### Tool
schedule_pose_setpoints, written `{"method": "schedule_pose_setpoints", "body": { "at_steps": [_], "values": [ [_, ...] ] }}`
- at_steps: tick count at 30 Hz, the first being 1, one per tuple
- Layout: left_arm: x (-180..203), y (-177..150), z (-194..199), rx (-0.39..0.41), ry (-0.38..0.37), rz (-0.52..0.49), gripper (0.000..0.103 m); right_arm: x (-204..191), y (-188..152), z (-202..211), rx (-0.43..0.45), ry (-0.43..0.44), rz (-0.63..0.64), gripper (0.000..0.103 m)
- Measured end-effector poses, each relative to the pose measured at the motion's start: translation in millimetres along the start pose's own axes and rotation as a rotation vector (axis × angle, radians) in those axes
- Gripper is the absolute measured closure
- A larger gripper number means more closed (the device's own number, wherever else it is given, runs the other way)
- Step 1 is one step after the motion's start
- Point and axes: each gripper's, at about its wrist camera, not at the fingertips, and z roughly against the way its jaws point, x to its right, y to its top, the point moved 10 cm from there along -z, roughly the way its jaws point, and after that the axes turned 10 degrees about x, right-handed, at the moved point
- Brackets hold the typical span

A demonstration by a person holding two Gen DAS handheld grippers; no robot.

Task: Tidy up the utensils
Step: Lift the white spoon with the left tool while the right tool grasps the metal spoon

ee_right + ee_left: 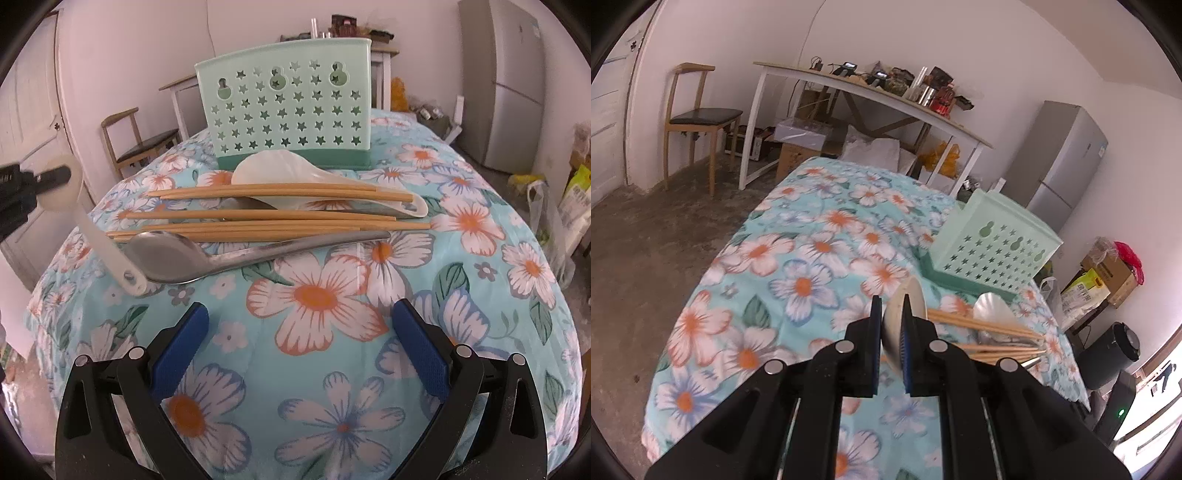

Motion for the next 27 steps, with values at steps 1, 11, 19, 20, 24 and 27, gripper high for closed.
{"method": "schedule_pose_setpoints", "body": {
  "at_steps": [1, 11, 19, 20, 24, 27],
  "values": [
    [-2.4, -1.8, 1.6, -0.004, 0.006, -0.005, 0.095, 0.5, -0.3, 0.3, -0.010, -0.001, 0.003, 0.008],
    [-18.5, -10.6, 15.8, -0.005, 0.023, -0.001, 0.095, -26.1, 5.4, 36.9, 0.028, -0.064, 0.210, 0.016],
    [-23.8, -4.6, 14.5, 0.015, 0.037, -0.019, 0.095, -77.6, 14.4, 35.0, 0.083, -0.041, 0.469, 0.035],
    [-25.5, -4.2, 14.5, 0.017, 0.042, -0.019, 0.095, -83.5, 14.7, 31.2, 0.081, -0.037, 0.490, 0.038],
    [-32.8, -6.2, 11.6, 0.013, 0.047, -0.008, 0.095, -106.1, 13.7, 15.1, 0.100, -0.041, 0.621, 0.046],
    [-37.4, -4.7, 7.8, 0.014, 0.047, -0.002, 0.095, -110.5, 10.7, -0.9, 0.086, -0.062, 0.676, 0.053]
  ]
}}
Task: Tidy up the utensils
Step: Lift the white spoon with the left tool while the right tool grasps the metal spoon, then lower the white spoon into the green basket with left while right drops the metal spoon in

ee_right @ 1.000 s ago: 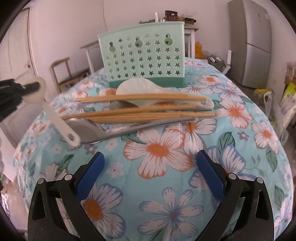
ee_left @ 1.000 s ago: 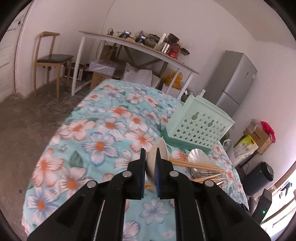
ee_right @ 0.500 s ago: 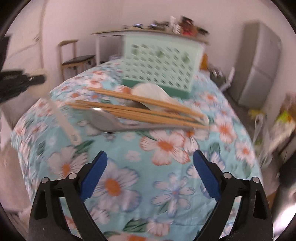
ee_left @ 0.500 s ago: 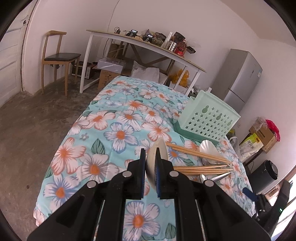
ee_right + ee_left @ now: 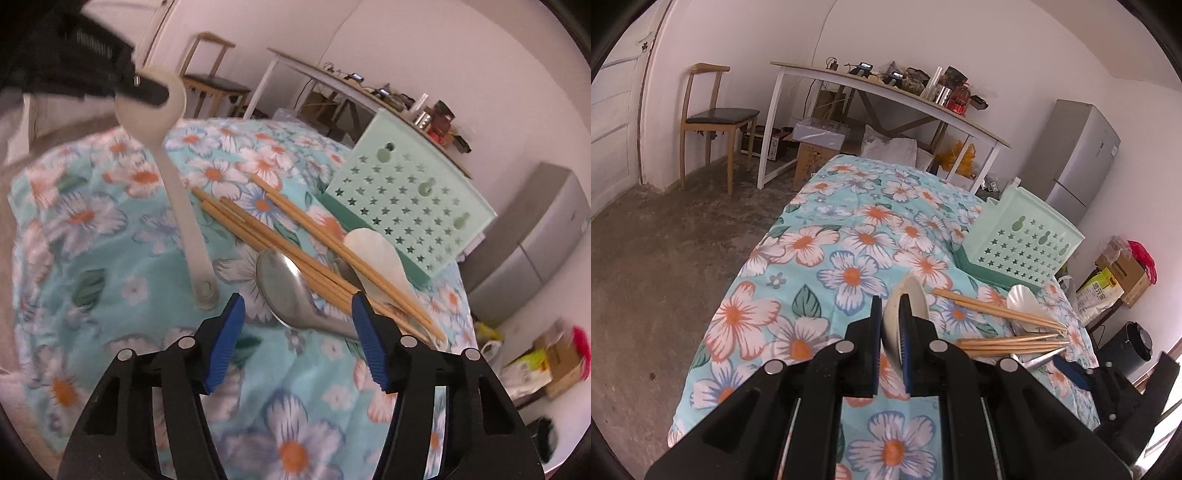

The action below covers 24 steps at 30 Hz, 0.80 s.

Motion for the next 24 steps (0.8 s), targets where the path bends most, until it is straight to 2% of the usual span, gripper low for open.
{"method": "schedule_pose_setpoints", "body": {
  "at_steps": [6, 8, 10, 14, 20, 24],
  "values": [
    [-0.8, 2.9, -10.1, -0.005, -0.020, -0.004, 0.095, -4.4, -1.3, -18.7, -0.028, -0.028, 0.069, 0.066],
    [-0.8, 3.4, -12.2, -0.008, -0.026, -0.004, 0.095, -6.2, -2.3, -22.0, -0.037, -0.033, 0.081, 0.075],
    [-0.5, 4.3, -13.3, -0.006, -0.027, -0.010, 0.095, -7.7, -0.8, -24.3, -0.048, -0.033, 0.081, 0.092],
    [0.0, 7.8, -11.2, 0.002, -0.029, -0.017, 0.095, -6.9, 2.6, -14.2, -0.043, -0.032, 0.045, 0.097],
    [3.2, 17.0, -2.7, 0.029, -0.031, -0.018, 0.095, 30.6, 21.4, 15.3, -0.004, -0.002, -0.147, 0.099],
    [7.7, 24.7, 6.4, 0.056, -0.030, -0.020, 0.095, 71.2, 36.7, 40.6, 0.041, 0.068, -0.386, 0.100]
  ]
}}
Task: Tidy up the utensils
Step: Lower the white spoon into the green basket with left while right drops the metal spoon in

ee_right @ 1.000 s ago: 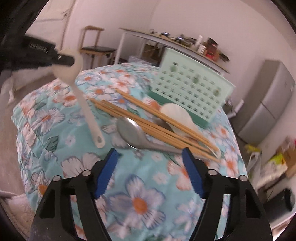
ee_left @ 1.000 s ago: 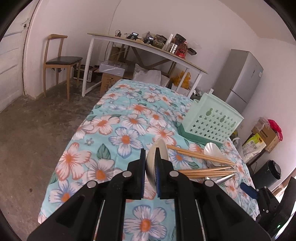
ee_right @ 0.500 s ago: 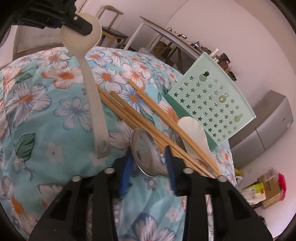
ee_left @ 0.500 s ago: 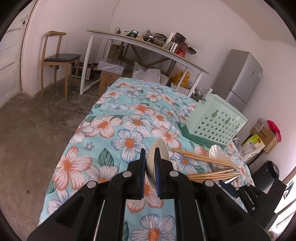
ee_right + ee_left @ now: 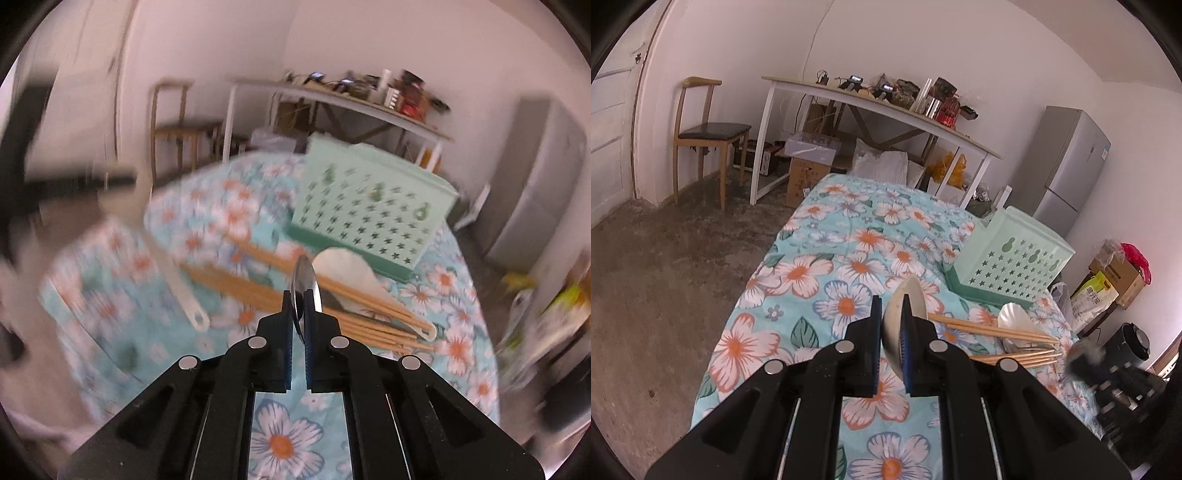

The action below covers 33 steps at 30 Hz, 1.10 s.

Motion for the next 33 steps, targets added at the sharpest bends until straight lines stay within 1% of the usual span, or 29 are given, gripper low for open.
{"method": "schedule_pose_setpoints", "body": {
  "at_steps": [1, 5, 6, 9, 12, 14, 16, 18, 22, 25, 28, 30, 33],
  "values": [
    [1.6, 2.4, 2.9, 0.009, 0.000, 0.000, 0.095, 10.3, 9.7, 7.2, 0.017, 0.022, -0.066, 0.101],
    [7.2, 7.0, 10.4, 0.026, 0.004, -0.013, 0.095, 37.3, 38.2, 26.5, 0.080, 0.090, -0.222, 0.101],
    [8.5, 7.2, 11.9, 0.028, 0.007, -0.019, 0.095, 48.1, 50.1, 31.8, 0.108, 0.108, -0.262, 0.101],
    [11.4, 8.5, 14.9, 0.032, 0.012, -0.021, 0.095, 71.2, 80.0, 42.3, 0.179, 0.144, -0.326, 0.101],
    [14.3, 17.4, 19.7, 0.058, 0.017, -0.019, 0.095, 91.7, 110.4, 47.1, 0.243, 0.193, -0.380, 0.101],
    [19.1, 31.0, 22.0, 0.088, 0.015, -0.024, 0.095, 101.3, 130.5, 50.1, 0.286, 0.224, -0.393, 0.101],
    [24.1, 42.3, 23.7, 0.110, 0.011, -0.033, 0.095, 108.2, 151.7, 52.8, 0.331, 0.248, -0.376, 0.101],
    [31.5, 53.3, 23.7, 0.128, 0.004, -0.045, 0.095, 115.9, 172.1, 48.6, 0.366, 0.246, -0.353, 0.101],
    [43.7, 64.0, 19.0, 0.149, -0.003, -0.059, 0.095, 131.2, 196.8, 29.2, 0.398, 0.273, -0.358, 0.101],
    [47.7, 61.8, 12.9, 0.139, -0.001, -0.060, 0.095, 139.8, 202.9, 3.2, 0.386, 0.293, -0.380, 0.101],
    [47.7, 54.2, 4.8, 0.114, 0.012, -0.060, 0.095, 149.3, 200.6, -22.3, 0.366, 0.293, -0.401, 0.101],
    [45.8, 55.1, 3.0, 0.112, 0.015, -0.048, 0.095, 152.9, 192.6, -40.9, 0.346, 0.293, -0.411, 0.101],
    [46.7, 68.8, 2.4, 0.137, 0.016, -0.041, 0.095, 158.4, 176.4, -65.4, 0.304, 0.291, -0.425, 0.101]
  ]
}}
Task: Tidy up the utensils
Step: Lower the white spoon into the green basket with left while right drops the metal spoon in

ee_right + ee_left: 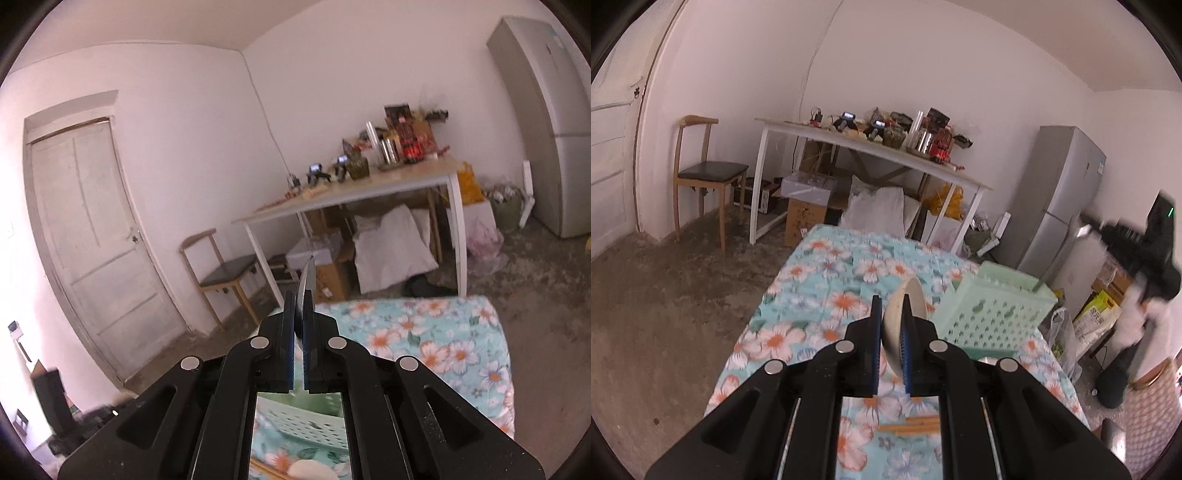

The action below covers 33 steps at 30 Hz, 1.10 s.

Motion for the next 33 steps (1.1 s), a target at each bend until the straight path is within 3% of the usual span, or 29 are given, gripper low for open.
{"method": "schedule_pose_setpoints", "body": {
  "at_steps": [2, 7, 9, 13, 17, 22, 27, 31, 33],
  "values": [
    [4.4, 16.2, -3.5, 0.032, -0.010, -0.004, 0.095, 14.4, -16.2, -10.0, -0.039, -0.018, -0.007, 0.101],
    [30.9, 65.4, -12.6, 0.130, -0.053, -0.048, 0.095, 33.6, -48.4, -18.4, -0.127, -0.031, -0.049, 0.087],
    [44.6, 83.9, -17.6, 0.176, -0.062, -0.082, 0.095, 34.8, -53.2, -15.1, -0.127, -0.037, -0.057, 0.077],
    [71.1, 114.4, -36.4, 0.253, -0.056, -0.180, 0.095, 28.2, -49.9, -5.2, -0.098, -0.042, -0.027, 0.071],
    [93.0, 119.2, -63.5, 0.276, -0.024, -0.323, 0.095, 23.7, -39.7, 9.3, -0.046, -0.060, 0.003, 0.065],
    [113.6, 98.0, -104.5, 0.251, 0.025, -0.499, 0.095, 20.1, -40.3, 22.2, -0.037, -0.010, -0.045, 0.062],
    [123.1, 72.3, -137.8, 0.192, 0.047, -0.607, 0.095, 22.1, -50.2, 38.7, -0.040, 0.021, -0.140, 0.062],
    [122.3, 42.5, -160.6, 0.077, 0.023, -0.598, 0.094, 23.2, -61.1, 46.4, -0.053, 0.026, -0.196, 0.062],
    [121.4, 30.3, -168.5, 0.009, -0.005, -0.544, 0.092, 24.1, -65.8, 49.5, -0.061, 0.019, -0.204, 0.062]
  ]
}}
